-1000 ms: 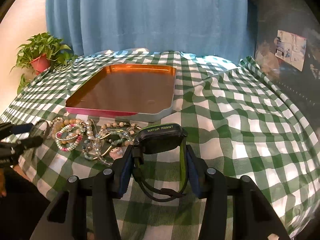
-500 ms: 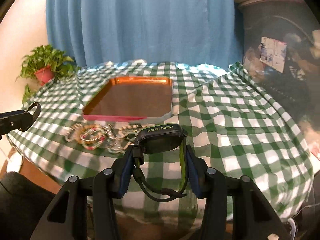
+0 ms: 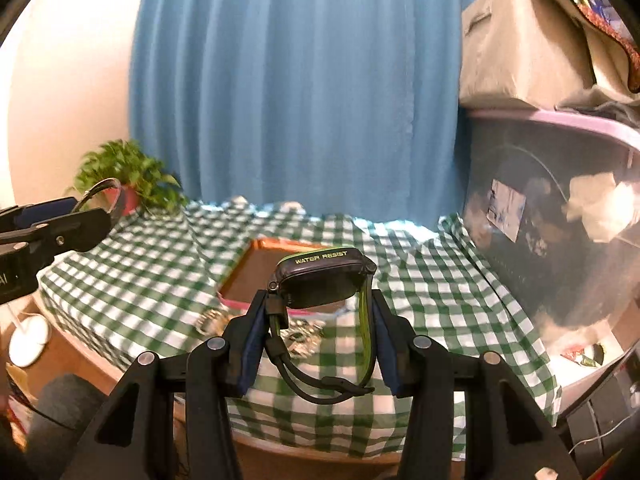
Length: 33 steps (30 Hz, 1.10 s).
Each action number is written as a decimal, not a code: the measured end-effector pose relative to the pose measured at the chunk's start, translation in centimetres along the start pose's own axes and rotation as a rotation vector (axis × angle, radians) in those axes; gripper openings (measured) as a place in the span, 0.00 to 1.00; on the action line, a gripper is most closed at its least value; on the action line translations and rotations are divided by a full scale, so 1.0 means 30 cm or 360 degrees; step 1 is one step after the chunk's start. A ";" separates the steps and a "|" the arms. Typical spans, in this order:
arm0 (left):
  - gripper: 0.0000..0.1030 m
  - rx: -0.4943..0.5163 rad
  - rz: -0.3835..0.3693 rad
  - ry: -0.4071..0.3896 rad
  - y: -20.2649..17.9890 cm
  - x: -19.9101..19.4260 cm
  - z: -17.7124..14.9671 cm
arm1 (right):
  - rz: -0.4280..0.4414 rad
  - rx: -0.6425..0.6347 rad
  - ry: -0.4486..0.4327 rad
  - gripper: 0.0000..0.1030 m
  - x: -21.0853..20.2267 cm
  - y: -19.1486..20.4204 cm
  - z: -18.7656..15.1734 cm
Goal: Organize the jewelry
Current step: 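Close the left tool on the gold bangle while the right tool grips the black watch, then carry the bangle with the left tool while the right tool carries the watch over the tray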
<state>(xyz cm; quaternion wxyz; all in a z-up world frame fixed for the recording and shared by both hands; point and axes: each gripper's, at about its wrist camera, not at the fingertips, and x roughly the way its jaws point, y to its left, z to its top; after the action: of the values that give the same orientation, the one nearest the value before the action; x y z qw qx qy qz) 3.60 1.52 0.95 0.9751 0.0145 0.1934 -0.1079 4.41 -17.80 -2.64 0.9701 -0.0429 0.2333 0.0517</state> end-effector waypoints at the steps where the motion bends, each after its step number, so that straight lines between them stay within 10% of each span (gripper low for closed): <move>1: 0.61 -0.0001 0.0027 -0.0048 -0.002 -0.022 0.011 | 0.0013 0.0005 -0.0009 0.44 -0.016 0.005 0.011; 14: 0.61 -0.0098 -0.0033 0.0110 0.053 0.159 -0.003 | 0.0073 -0.0021 -0.0007 0.44 0.025 0.051 0.035; 33: 0.61 -0.0153 -0.0042 0.0432 0.116 0.804 -0.083 | 0.0129 0.0033 0.0223 0.44 0.563 0.008 0.033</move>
<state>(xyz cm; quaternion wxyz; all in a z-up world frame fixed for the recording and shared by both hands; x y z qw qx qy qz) 25.16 0.16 -10.58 0.9380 -0.0202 0.3286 -0.1082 19.79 -16.11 -9.49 0.9489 -0.0268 0.3027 0.0852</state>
